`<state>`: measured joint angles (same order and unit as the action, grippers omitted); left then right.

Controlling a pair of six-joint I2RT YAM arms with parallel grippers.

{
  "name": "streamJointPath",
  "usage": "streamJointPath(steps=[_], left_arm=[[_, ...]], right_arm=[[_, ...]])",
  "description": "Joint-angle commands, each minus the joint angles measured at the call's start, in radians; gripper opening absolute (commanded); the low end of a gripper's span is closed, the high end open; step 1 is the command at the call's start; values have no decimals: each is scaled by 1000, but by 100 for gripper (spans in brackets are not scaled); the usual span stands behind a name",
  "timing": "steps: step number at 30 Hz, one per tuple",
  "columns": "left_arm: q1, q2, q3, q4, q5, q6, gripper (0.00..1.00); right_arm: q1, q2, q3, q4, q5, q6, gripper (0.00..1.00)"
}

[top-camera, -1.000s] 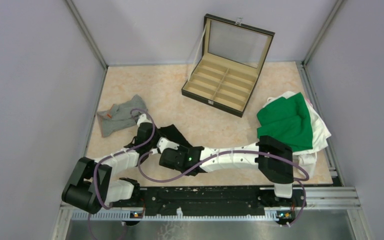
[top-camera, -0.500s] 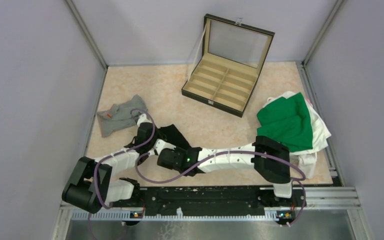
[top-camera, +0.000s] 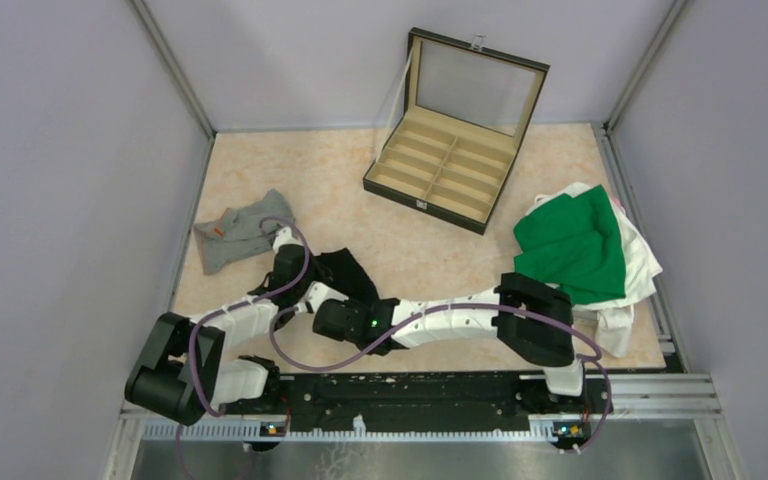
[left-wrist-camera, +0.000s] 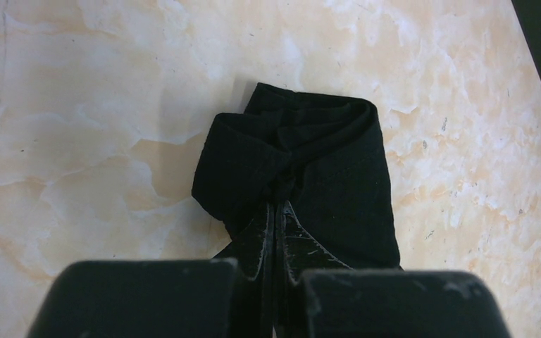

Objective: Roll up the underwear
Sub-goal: Fold the underwear at the center of the board.

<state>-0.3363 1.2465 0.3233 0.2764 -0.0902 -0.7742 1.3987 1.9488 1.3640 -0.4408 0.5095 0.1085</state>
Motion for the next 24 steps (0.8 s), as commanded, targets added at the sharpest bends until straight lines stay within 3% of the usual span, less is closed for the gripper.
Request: streamJointPath(steps=[1,24], left_arm=[[2,9,-2,-14,-23,20,0],[127,-92,95,-63,38,55,0]], right_arm=[[16,31,-41,80,-41,30,0],[-4,31,-250,180,-80,138,0]])
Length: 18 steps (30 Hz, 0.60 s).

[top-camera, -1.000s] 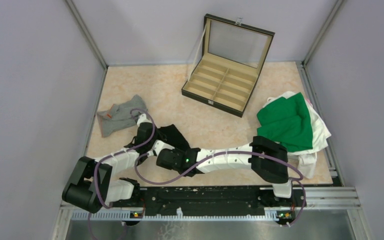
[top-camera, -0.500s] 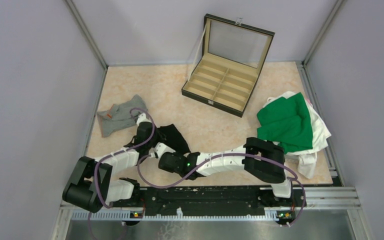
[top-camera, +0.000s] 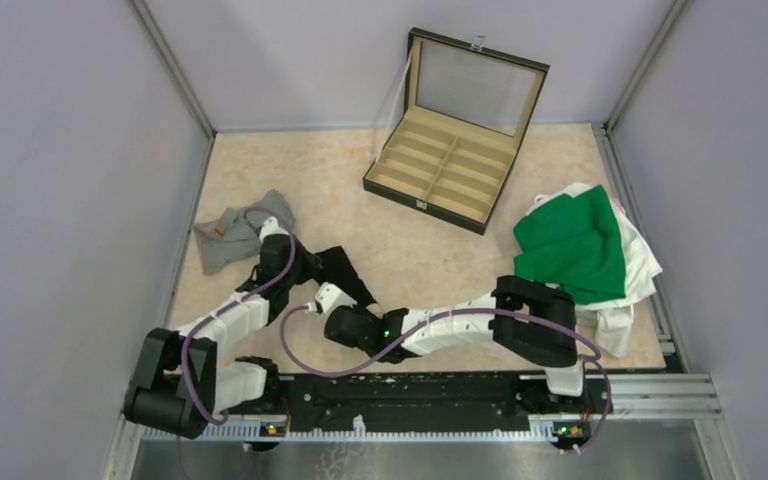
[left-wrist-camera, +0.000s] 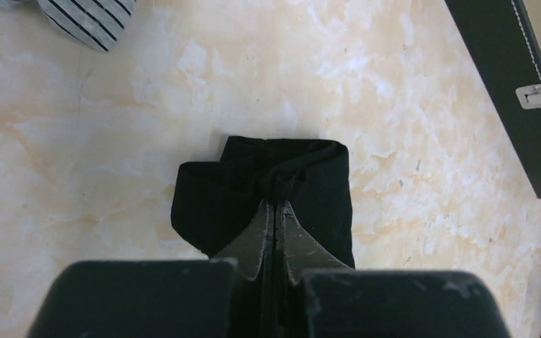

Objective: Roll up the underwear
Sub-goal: Fold the underwear at the center of the board.

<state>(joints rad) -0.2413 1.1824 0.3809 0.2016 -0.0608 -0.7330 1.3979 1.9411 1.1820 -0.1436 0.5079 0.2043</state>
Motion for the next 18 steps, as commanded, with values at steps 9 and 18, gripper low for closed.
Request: streamJointPath(steps=[9,18], left_arm=[[69,-32,8,2,-14,-8,0],[71,-83,-62,-17,-49,-40,0]], right_arm=[[-3,30,-80,-127,-68,53,0],[-6,33,-77,-134,-62,55,0]])
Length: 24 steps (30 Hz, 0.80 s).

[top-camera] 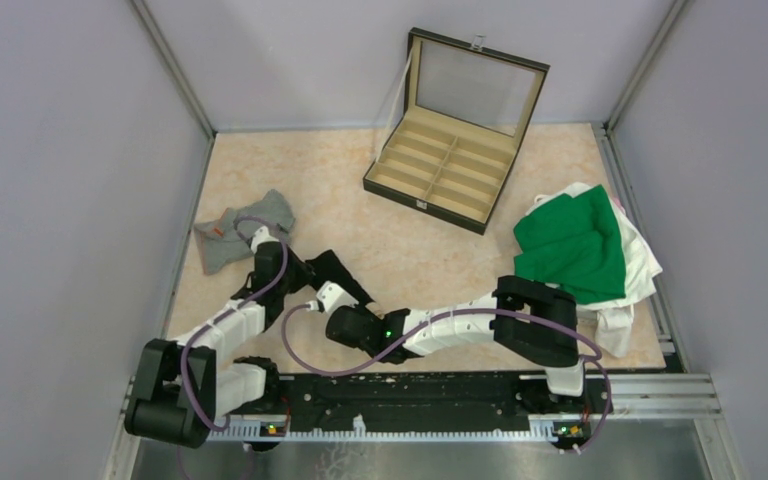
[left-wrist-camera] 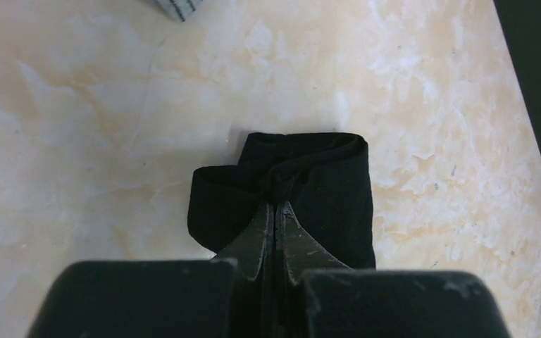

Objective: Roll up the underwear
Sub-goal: Fold the underwear at the center of the board.

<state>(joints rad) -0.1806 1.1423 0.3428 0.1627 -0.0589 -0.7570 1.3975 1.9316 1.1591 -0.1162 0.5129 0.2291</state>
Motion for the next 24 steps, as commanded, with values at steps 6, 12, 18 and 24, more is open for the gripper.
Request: streamJointPath(steps=[6,12,18,24], left_arm=[[10,-67,-22,-14,-81,-17,14],[10,-104,19,-86,-131,-39,34],[10,-245,65,-196,-155,-66,54],[10,-349,19,-101,1,-69,60]], right_arm=[[-5,40,-49,-166,-68,27,0],[-6,37,-47,-165,-70,21,0],[-6,29,-53,-154,-68,20,0],[-5,23,-59,-145,-65,25,1]])
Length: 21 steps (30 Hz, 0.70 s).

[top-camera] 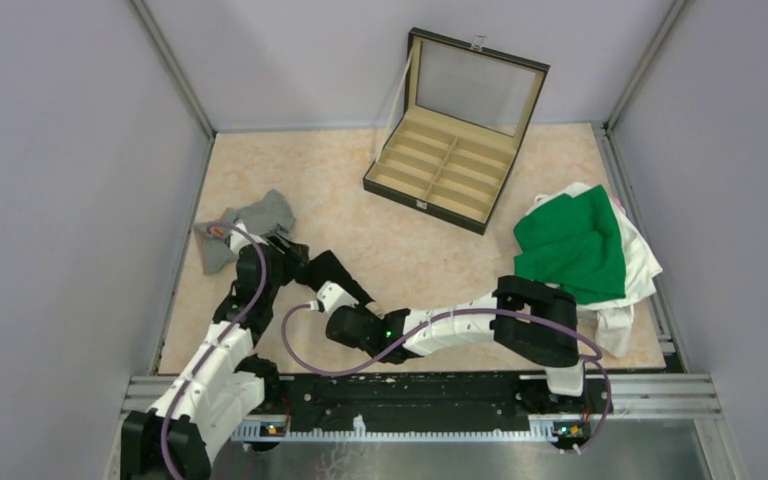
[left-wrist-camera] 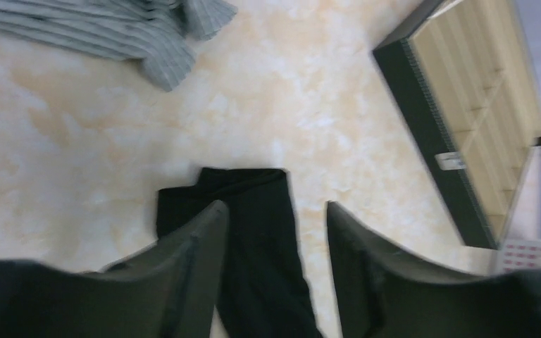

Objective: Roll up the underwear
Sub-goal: Fold the underwear at the center of the board.

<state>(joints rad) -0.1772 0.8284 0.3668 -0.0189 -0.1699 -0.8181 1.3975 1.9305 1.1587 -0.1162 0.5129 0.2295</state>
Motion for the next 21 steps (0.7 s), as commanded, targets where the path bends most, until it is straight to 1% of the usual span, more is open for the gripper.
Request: streamJointPath(steps=[1,3,5,8,11,16,21], left_arm=[[7,-31,-25,130,174,-6,53],[7,-8,-69,257,320,-11,36],[7,45,-96,363,425,-15,22],[7,145,-87,443,520,-6,0],[7,234,-84,465,521,0,0],[7,300,-92,428,450,37,0],[7,348,-103,408,386,60,0]], right_arm=[[-6,24,-59,-143,-65,25,1],[-6,22,-58,-146,-65,28,1],[-6,22,-58,-145,-65,28,1],[-6,22,-58,-145,-65,28,1],[-6,24,-56,-145,-62,26,1],[-6,23,-51,-148,-57,24,2],[-6,14,-53,-150,-51,24,7]])
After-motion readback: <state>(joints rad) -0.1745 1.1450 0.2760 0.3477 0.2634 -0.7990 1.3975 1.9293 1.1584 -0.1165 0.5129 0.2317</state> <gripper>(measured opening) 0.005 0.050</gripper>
